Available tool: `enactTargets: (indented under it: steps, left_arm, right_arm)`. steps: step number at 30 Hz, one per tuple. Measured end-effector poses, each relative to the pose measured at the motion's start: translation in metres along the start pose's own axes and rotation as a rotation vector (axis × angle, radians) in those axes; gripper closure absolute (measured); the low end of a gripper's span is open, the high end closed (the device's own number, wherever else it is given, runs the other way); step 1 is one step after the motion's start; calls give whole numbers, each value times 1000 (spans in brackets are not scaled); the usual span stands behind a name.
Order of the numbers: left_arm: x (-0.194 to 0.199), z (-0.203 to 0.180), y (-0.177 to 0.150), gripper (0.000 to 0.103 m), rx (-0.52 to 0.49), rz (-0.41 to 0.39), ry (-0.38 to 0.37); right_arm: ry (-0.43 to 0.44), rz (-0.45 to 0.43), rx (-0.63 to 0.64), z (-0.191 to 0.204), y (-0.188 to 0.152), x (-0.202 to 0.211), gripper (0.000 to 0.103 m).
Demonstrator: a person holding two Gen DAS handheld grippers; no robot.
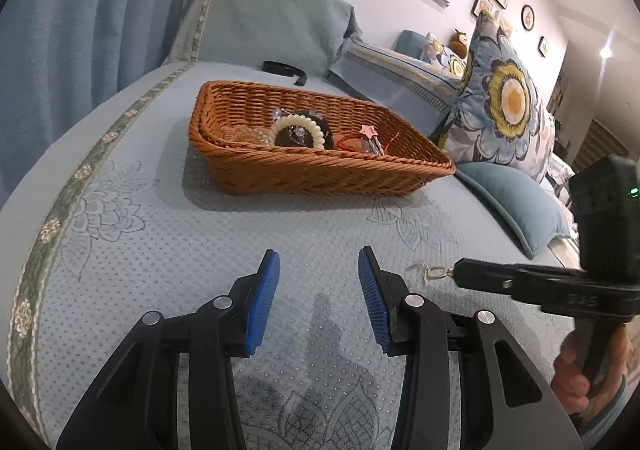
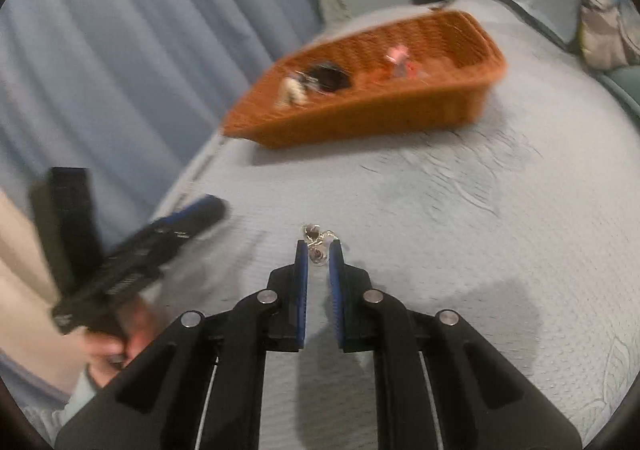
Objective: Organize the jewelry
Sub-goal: 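Grasp the small gold charm with the left tool while the right tool grasps the silver clasp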
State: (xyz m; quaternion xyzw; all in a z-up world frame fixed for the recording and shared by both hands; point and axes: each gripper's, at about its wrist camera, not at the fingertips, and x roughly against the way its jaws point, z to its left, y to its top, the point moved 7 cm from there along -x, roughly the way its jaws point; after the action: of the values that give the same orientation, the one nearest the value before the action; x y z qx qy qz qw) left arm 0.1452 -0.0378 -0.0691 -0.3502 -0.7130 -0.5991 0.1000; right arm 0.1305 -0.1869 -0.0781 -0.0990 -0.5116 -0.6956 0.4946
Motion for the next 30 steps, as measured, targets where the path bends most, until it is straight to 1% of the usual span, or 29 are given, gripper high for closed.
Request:
enactTargets:
  steps: [3, 5, 8, 13, 14, 15, 17, 19, 21, 22, 24, 25, 26, 29, 30]
  left_arm:
    - [0, -1, 0, 63, -3, 1, -1]
    - [0, -1, -1, 63, -3, 1, -2]
    - [-1, -3, -2, 63, -12, 8, -7]
    - [-6, -18, -11, 64, -66, 65, -49]
    - [-8, -24, -14, 64, -76, 84, -70]
    - [-10, -31, -17, 64, -80, 104, -96]
    - [-15, -43, -23, 64, -102, 137, -111]
    - [-24, -53, -29, 64, -146, 170, -79]
    - [-38, -57, -35, 64, -187, 214, 1]
    - [-42, -59, -36, 65, -202, 225, 23]
    - [-44, -62, -37, 64, -234, 221, 54]
    - [-44, -60, -37, 66, -232, 221, 57]
    - [-44, -58, -36, 70, -220, 218, 58]
    - [-41, -48, -32, 80, -158, 210, 31]
    - [-40, -45, -32, 80, -139, 209, 16]
  right_arm:
    - [-23, -27, -7, -5, 5, 5, 94]
    - [-92, -23, -26, -21, 5, 4, 94]
    - [-135, -24, -69, -42, 0, 5, 94]
    - [-273, -5, -71, -60, -5, 1, 94]
    - [-295, 5, -68, -61, -7, 0, 94]
    - [-300, 11, -65, -63, -9, -1, 94]
    - [-310, 17, -53, -61, -10, -3, 94]
    - [-311, 22, -42, -58, -12, -3, 94]
    - [-309, 26, -35, -57, -14, -5, 94]
    - [-306, 27, -35, -56, -14, -5, 94]
    - [-295, 29, -37, -56, -15, -4, 94]
    - [-292, 30, -36, -55, -15, -4, 94]
    - [-289, 32, -33, -55, -15, -4, 94]
    - [-282, 38, -10, -50, -17, -3, 94]
    - [-286, 43, 0, -48, -18, -3, 93]
